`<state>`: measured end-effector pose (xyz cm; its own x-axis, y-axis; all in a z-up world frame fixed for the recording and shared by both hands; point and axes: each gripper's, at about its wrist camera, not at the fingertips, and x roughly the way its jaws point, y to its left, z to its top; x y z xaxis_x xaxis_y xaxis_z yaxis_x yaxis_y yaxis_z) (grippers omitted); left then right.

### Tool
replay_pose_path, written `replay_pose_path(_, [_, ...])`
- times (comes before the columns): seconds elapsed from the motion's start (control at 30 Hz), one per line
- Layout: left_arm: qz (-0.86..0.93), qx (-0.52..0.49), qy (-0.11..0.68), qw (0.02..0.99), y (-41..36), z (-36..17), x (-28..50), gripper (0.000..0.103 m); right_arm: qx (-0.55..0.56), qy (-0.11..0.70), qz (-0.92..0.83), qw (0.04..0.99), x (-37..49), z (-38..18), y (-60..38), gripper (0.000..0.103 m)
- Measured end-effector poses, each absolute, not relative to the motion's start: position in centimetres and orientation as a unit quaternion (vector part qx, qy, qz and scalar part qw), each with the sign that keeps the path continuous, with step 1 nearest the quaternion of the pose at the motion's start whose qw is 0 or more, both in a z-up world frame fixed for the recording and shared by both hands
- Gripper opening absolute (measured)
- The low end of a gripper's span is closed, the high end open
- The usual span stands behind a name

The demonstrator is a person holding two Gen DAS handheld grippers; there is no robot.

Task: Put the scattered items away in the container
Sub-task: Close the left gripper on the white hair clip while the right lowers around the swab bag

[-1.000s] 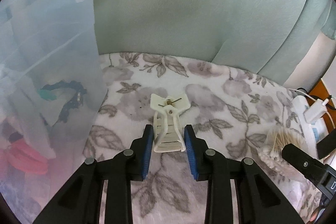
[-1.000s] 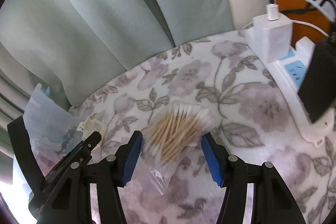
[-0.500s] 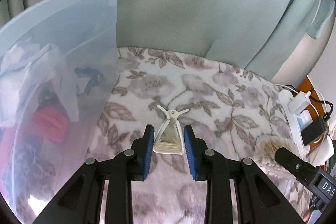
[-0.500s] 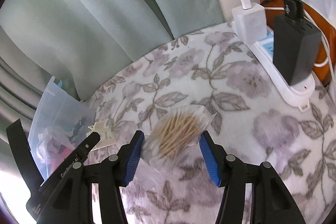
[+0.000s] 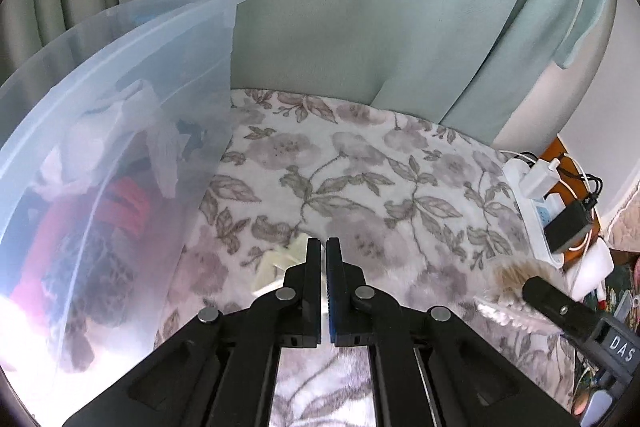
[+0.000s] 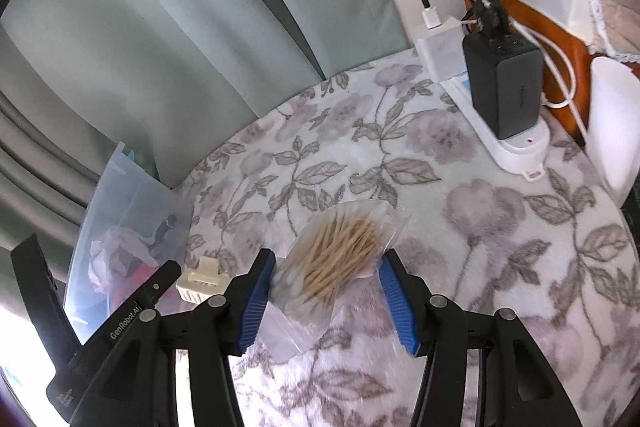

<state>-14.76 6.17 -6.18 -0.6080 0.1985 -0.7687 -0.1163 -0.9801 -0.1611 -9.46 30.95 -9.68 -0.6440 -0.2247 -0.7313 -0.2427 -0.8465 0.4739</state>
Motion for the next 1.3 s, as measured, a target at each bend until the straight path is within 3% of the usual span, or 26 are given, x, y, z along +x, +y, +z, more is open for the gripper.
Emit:
replay_pose_path(0.17, [0.894, -0.436, -0.04, 0.097, 6.0, -6.3, -14.0, 0.005, -0.42, 0.281, 0.863, 0.003, -8.9, -9.6, 31.0, 0.057])
replay_pose_path(0.23, [0.893, -0.438, -0.038, 0.102, 6.0, -6.5, -13.9, 0.022, -0.42, 0.283, 0.862, 0.001, -8.8, -9.8, 31.0, 0.057])
replay_pose_path(0.27, [0.892, -0.439, -0.035, 0.1, 6.0, -6.6, -13.8, 0.041, -0.421, 0.284, 0.861, 0.0, -8.8, -9.9, 30.9, 0.057])
replay_pose_path(0.3, [0.893, -0.438, -0.03, 0.096, 6.0, -6.8, -13.6, 0.053, -0.421, 0.285, 0.861, -0.002, -8.8, -10.0, 30.9, 0.057])
replay_pose_path(0.43, [0.896, -0.437, -0.014, 0.083, 5.9, -7.1, -13.2, 0.056, -0.422, 0.288, 0.86, -0.004, -9.0, -10.3, 31.1, 0.057])
replay_pose_path(0.5, [0.897, -0.437, -0.003, 0.073, 5.9, -7.4, -13.2, 0.064, -0.423, 0.292, 0.858, -0.005, -9.1, -10.5, 31.3, 0.057])
replay_pose_path(1.1, [0.879, -0.474, 0.01, 0.044, 6.0, -12.4, -16.3, 0.064, -0.445, 0.312, 0.839, -0.005, -9.6, -13.5, 32.5, 0.056])
replay_pose_path(1.2, [0.881, -0.47, 0.009, 0.052, 6.2, -12.2, -16.2, 0.052, -0.446, 0.311, 0.839, -0.004, -9.5, -13.3, 32.4, 0.054])
replay_pose_path(1.3, [0.879, -0.473, -0.002, 0.062, 6.3, -12.1, -16.0, 0.052, -0.447, 0.309, 0.84, -0.006, -9.4, -12.9, 32.3, 0.046])
